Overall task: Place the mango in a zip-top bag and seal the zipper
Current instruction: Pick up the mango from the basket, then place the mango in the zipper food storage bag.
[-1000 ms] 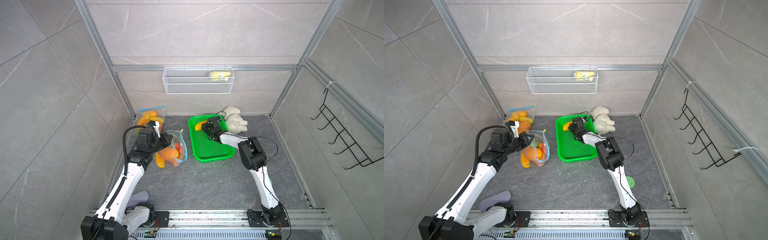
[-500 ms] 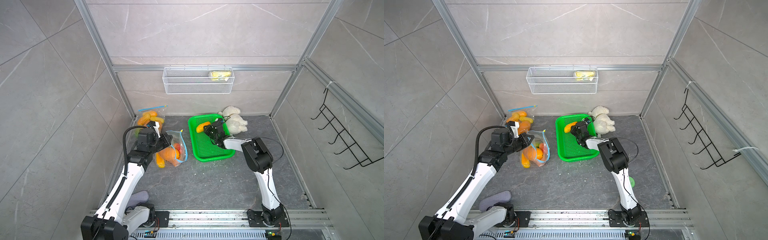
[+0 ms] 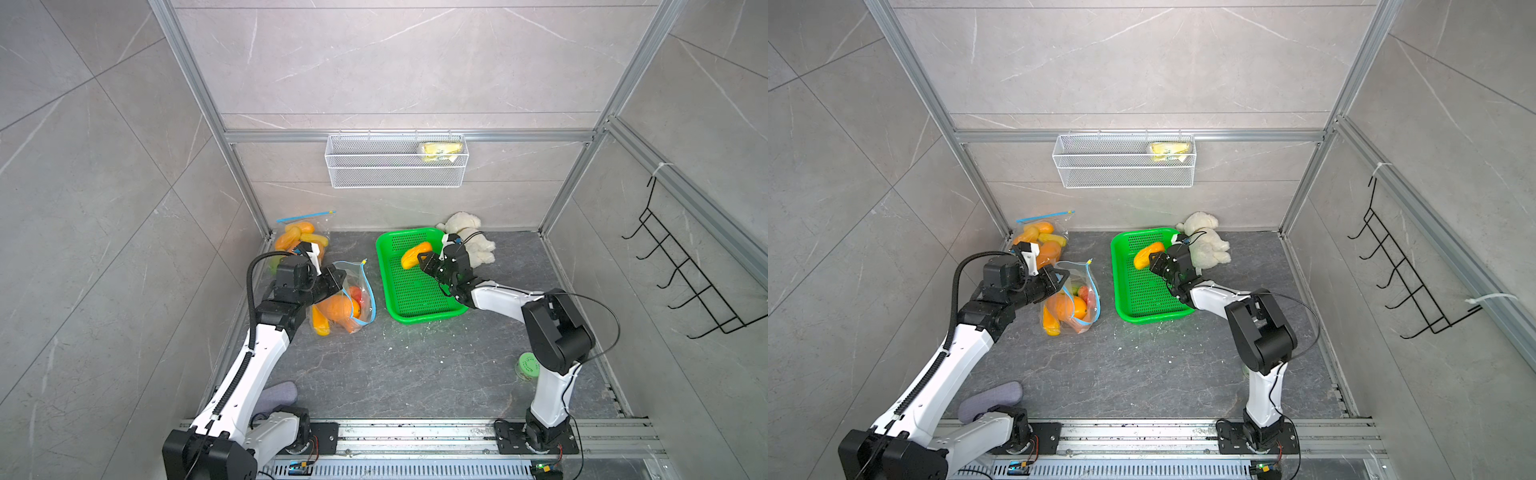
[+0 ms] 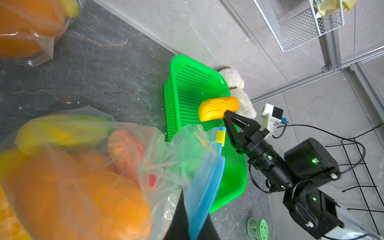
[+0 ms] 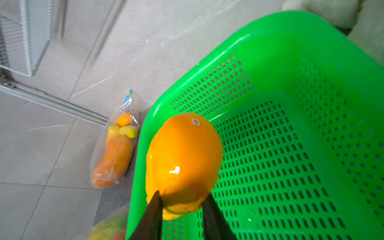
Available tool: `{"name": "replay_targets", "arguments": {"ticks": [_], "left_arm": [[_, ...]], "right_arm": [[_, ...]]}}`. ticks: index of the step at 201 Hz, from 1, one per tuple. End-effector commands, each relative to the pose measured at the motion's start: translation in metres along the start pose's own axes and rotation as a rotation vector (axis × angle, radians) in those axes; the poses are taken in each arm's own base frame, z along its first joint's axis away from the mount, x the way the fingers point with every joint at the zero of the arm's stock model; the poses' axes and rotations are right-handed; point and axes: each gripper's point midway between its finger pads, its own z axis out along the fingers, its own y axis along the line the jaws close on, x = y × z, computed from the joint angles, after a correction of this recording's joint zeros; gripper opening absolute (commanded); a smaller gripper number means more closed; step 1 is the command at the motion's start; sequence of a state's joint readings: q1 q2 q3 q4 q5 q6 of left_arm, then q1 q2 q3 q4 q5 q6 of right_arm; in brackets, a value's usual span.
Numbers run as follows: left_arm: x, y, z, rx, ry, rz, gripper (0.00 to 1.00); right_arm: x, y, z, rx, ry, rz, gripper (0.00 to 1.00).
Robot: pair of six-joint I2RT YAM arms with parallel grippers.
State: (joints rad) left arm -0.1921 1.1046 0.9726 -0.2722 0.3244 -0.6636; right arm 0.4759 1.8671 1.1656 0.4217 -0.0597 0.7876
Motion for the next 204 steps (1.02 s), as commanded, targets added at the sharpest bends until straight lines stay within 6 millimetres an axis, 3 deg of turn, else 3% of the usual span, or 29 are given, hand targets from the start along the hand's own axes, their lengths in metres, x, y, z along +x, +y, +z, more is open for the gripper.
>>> {"name": "replay_targets", "arguments": {"ticks": [1,38,60,79,99,153,188,204], "left_arm": [[-0.017,-0.022,0.001,0.077,-0.030,0.002,0.00],[-0.020,-0.022,0.007,0.072,-0.025,-0.005,0.00],[-0.021,-0.022,0.008,0.072,-0.023,-0.006,0.00],[-0.024,-0.024,0.006,0.071,-0.030,-0.003,0.00],[-0.031,-0.030,0.002,0.075,-0.046,0.009,0.00],[-0.049,-0.050,-0.006,0.119,-0.079,0.021,0.00],[-0.053,-0.063,-0.016,0.158,-0.090,0.017,0.00],[-0.054,-0.069,-0.025,0.173,-0.104,0.016,0.00]], "right_arm": [[-0.015,0.043,-0.027,-0.146,-0.039,-0.077,0.27],[-0.003,0.117,-0.070,-0.339,-0.071,-0.197,0.27],[0.023,0.166,-0.089,-0.469,-0.052,-0.255,0.27],[0.052,0.192,-0.100,-0.533,-0.030,-0.305,0.27],[0.071,0.200,-0.101,-0.553,-0.010,-0.320,0.27],[0.112,0.204,-0.077,-0.510,0.084,-0.433,0.28],[0.129,0.202,-0.053,-0.448,0.152,-0.565,0.40],[0.135,0.206,-0.048,-0.414,0.214,-0.677,0.54]]}}
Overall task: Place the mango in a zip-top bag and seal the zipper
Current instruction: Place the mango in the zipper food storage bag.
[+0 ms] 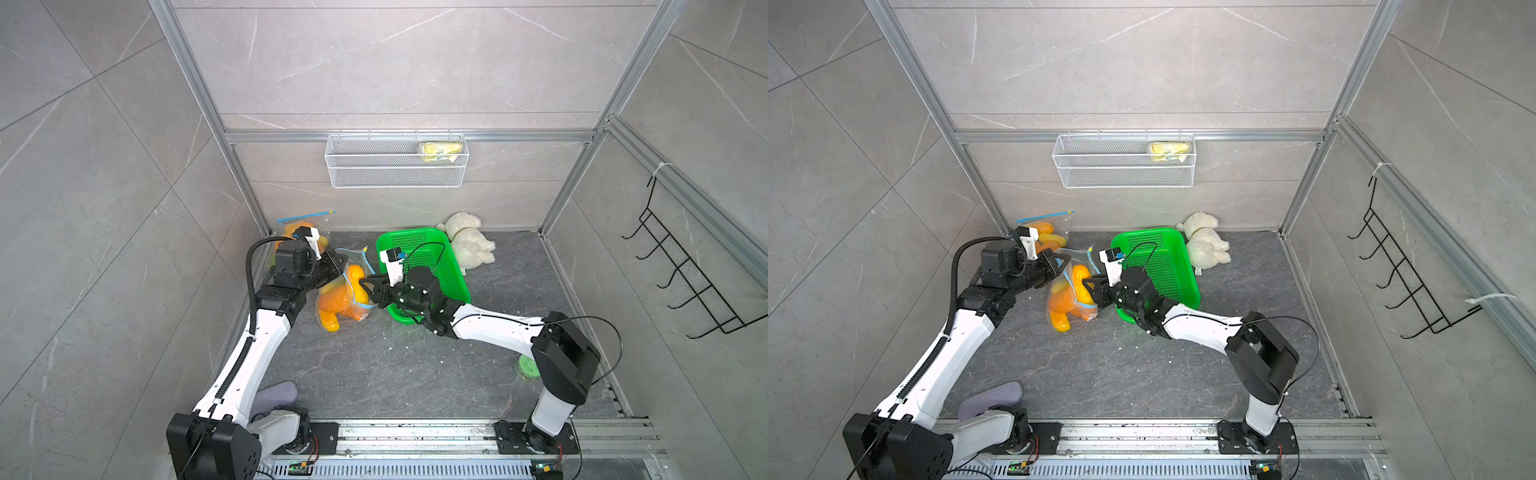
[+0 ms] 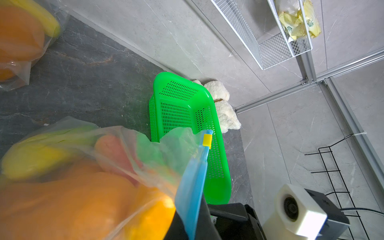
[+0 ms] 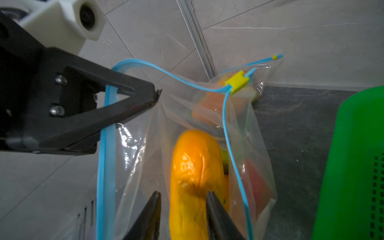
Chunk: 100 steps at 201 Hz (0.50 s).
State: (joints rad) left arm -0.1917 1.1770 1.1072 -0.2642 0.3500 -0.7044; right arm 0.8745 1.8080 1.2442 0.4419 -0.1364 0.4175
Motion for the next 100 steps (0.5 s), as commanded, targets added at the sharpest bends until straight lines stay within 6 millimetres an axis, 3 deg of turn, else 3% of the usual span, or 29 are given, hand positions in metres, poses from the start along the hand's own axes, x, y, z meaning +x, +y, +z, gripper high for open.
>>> {"name": "replay_targets", "arguments": {"ticks": [1,22,59,74,100], "left_arm": [[-0.022,-0.041,-0.023,0.115,-0.068,0.031,0.00],[-0.024,-0.047,-0.033,0.122,-0.090,0.032,0.00],[-0.029,-0.038,-0.036,0.074,-0.131,-0.002,0.00],[-0.033,-0.034,-0.035,0.049,-0.145,-0.040,0.00],[-0.040,-0.023,-0.036,-0.004,-0.191,-0.105,0.00]], "right_arm": [[0.005,0.004,0.009,0.036,0.128,-0.168,0.55],[-0.005,0.013,-0.005,0.029,0.147,-0.195,0.67],[-0.039,0.023,-0.064,0.078,0.049,-0.107,0.70],[-0.036,0.031,-0.079,0.086,0.062,-0.087,0.72],[-0.003,0.040,-0.091,0.142,0.144,-0.034,0.78]]}}
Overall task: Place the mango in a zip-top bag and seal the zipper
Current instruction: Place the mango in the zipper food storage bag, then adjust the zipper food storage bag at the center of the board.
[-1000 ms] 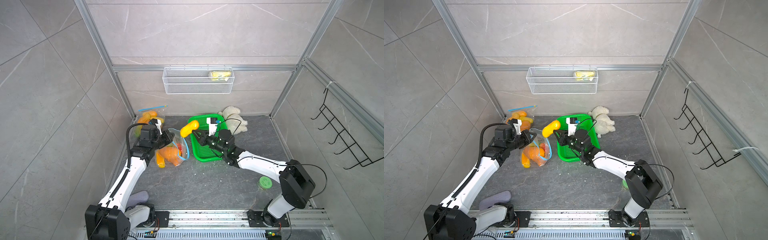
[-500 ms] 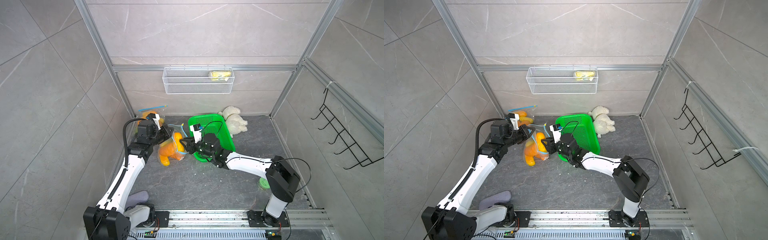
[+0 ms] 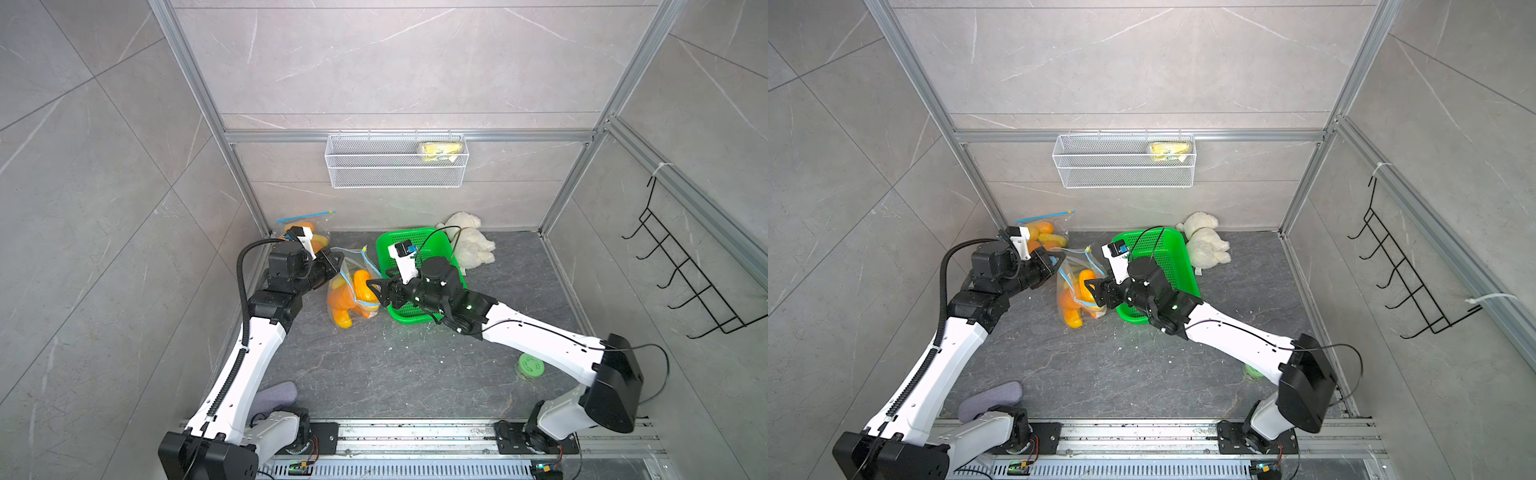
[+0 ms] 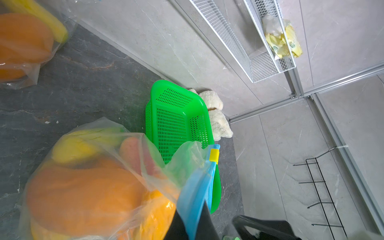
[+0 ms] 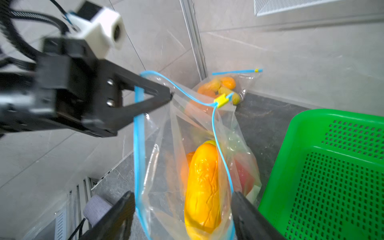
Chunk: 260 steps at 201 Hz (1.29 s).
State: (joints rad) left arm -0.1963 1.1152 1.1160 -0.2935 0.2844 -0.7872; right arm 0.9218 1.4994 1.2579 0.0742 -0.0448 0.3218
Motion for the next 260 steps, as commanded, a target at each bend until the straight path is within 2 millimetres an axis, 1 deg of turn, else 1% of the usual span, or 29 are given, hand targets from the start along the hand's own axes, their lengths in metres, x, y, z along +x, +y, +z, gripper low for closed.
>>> {"name": "replay_targets", "arguments": {"ticks": [1,10,23,34,46,59,70,86,101,116,133,152,159,170,176,189,204,217,224,235,239,244,252,260], "left_arm": [[-0.030,-0.018,-0.014,0.016,-0.122,-0.042,0.00],[-0.033,-0.015,-0.015,-0.001,-0.140,-0.063,0.00],[-0.038,-0.013,-0.017,-0.019,-0.169,-0.091,0.00],[-0.039,-0.014,-0.017,-0.020,-0.178,-0.105,0.00],[-0.040,-0.018,-0.016,-0.014,-0.179,-0.110,0.00],[-0.035,-0.023,-0.016,-0.005,-0.174,-0.110,0.00],[-0.030,-0.028,-0.016,-0.002,-0.173,-0.102,0.00],[-0.023,-0.034,-0.018,0.010,-0.173,-0.099,0.00],[-0.019,-0.037,-0.020,0.023,-0.176,-0.105,0.00],[-0.016,-0.040,-0.021,0.040,-0.177,-0.103,0.00],[-0.011,-0.040,-0.018,0.043,-0.159,-0.098,0.00],[-0.007,-0.039,-0.013,0.047,-0.140,-0.107,0.00],[-0.006,-0.040,-0.012,0.052,-0.135,-0.108,0.00],[-0.004,-0.042,-0.011,0.059,-0.130,-0.106,0.00],[-0.004,-0.042,-0.011,0.059,-0.129,-0.106,0.00],[-0.001,-0.042,-0.009,0.059,-0.122,-0.105,0.00],[0.000,-0.042,-0.006,0.063,-0.113,-0.103,0.00],[0.001,-0.044,-0.004,0.074,-0.105,-0.098,0.00],[0.001,-0.045,-0.003,0.077,-0.104,-0.091,0.03],[0.001,-0.047,-0.004,0.081,-0.104,-0.073,0.09],[0.000,-0.047,-0.005,0.080,-0.106,-0.067,0.11],[-0.001,-0.047,-0.006,0.079,-0.112,-0.060,0.15],[-0.003,-0.048,-0.010,0.081,-0.124,-0.035,0.25],[-0.006,-0.050,-0.014,0.082,-0.137,-0.005,0.38]], "right_arm": [[0.046,0.003,-0.009,0.076,0.124,0.071,0.78],[0.058,0.013,-0.010,0.052,0.145,0.095,0.78],[0.073,0.021,-0.012,0.046,0.169,0.122,0.78],[0.081,0.033,-0.006,-0.010,0.180,0.147,0.79],[0.085,0.040,0.005,-0.047,0.193,0.170,0.81],[0.080,0.042,0.017,-0.052,0.187,0.163,0.81],[0.072,0.040,0.027,-0.031,0.167,0.154,0.84],[0.062,0.032,0.042,0.009,0.161,0.158,0.84],[0.060,0.015,0.055,0.075,0.173,0.185,0.83],[0.057,0.000,0.061,0.118,0.150,0.205,0.82],[0.048,-0.004,0.064,0.135,0.116,0.192,0.79],[0.038,-0.019,0.064,0.206,0.089,0.176,0.68],[0.035,-0.024,0.064,0.220,0.082,0.181,0.61],[0.030,-0.030,0.065,0.227,0.078,0.179,0.55],[0.029,-0.033,0.066,0.228,0.075,0.176,0.49],[0.026,-0.031,0.070,0.190,0.077,0.167,0.42],[0.025,-0.027,0.074,0.160,0.079,0.142,0.31],[0.026,-0.026,0.078,0.156,0.094,0.126,0.19],[0.027,-0.027,0.079,0.152,0.103,0.115,0.13],[0.026,-0.028,0.080,0.147,0.106,0.103,0.09],[0.027,-0.029,0.080,0.148,0.107,0.101,0.04],[0.027,-0.029,0.080,0.139,0.111,0.098,0.02],[0.027,-0.029,0.080,0.116,0.116,0.095,0.00],[0.026,-0.030,0.079,0.096,0.118,0.097,0.00]]}}
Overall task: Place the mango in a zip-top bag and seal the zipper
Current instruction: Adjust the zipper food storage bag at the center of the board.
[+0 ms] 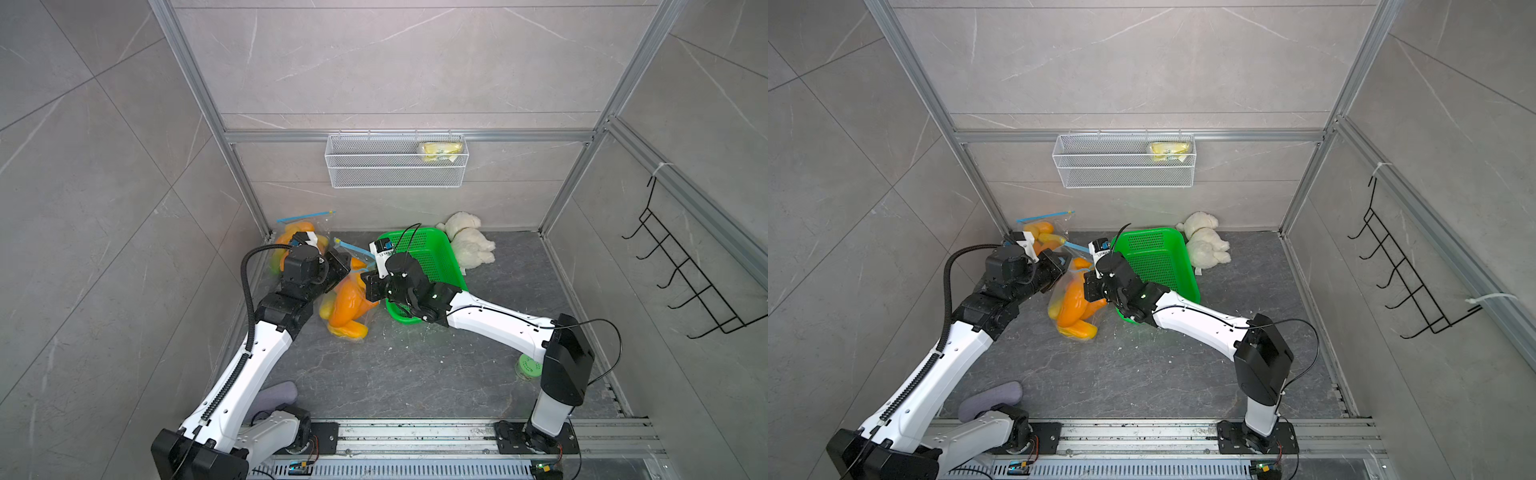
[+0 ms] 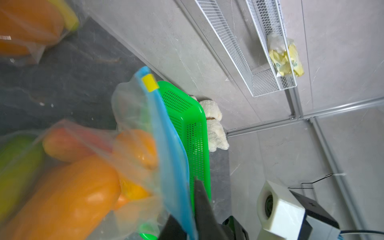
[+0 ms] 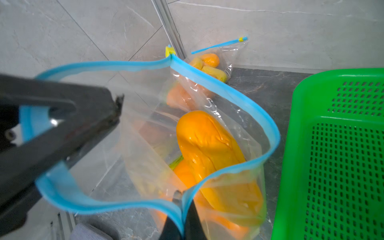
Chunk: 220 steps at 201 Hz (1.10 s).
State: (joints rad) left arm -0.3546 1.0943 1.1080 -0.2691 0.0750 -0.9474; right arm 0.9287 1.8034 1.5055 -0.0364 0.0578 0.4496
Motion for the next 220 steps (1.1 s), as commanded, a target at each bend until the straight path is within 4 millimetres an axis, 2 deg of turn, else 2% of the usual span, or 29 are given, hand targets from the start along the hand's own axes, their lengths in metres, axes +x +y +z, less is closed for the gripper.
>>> {"name": "replay_targets", "arguments": {"ticks": [1,7,19,26,29,50,76,98,127,162,189,220], "left_arm": [[-0.018,-0.031,-0.017,0.109,-0.073,0.089,0.39],[-0.022,-0.032,-0.023,0.105,-0.092,0.118,0.51],[-0.031,-0.035,-0.035,0.103,-0.129,0.194,0.85],[-0.036,-0.036,-0.042,0.095,-0.151,0.257,0.98],[-0.040,-0.036,-0.045,0.088,-0.166,0.278,1.00],[-0.056,-0.032,-0.058,0.096,-0.213,0.398,1.00],[-0.062,-0.027,-0.061,0.236,-0.200,0.449,1.00],[-0.066,-0.015,-0.056,0.324,-0.188,0.460,1.00],[-0.040,-0.012,-0.036,0.471,-0.066,0.564,0.99],[-0.011,-0.002,-0.007,0.624,0.122,0.653,0.89],[0.008,0.017,0.002,0.664,0.153,0.701,0.86],[0.022,0.028,-0.004,0.687,0.099,0.740,0.89]], "right_arm": [[-0.008,0.001,0.000,-0.057,0.002,-0.030,0.00],[-0.009,0.003,-0.002,-0.087,0.005,-0.031,0.00],[-0.006,0.010,-0.011,-0.168,0.006,-0.053,0.00],[-0.006,0.013,-0.017,-0.206,0.005,-0.065,0.00],[-0.006,0.014,-0.020,-0.220,0.007,-0.071,0.00],[0.000,0.016,-0.044,-0.300,0.059,-0.131,0.00],[0.006,-0.009,-0.074,-0.263,0.123,-0.175,0.00],[-0.002,-0.032,-0.096,-0.235,0.112,-0.181,0.00],[-0.003,-0.037,-0.111,-0.288,0.145,-0.217,0.00],[0.007,-0.045,-0.117,-0.337,0.181,-0.227,0.00],[0.009,-0.061,-0.122,-0.310,0.175,-0.214,0.00],[0.013,-0.077,-0.124,-0.298,0.177,-0.179,0.00]]}}
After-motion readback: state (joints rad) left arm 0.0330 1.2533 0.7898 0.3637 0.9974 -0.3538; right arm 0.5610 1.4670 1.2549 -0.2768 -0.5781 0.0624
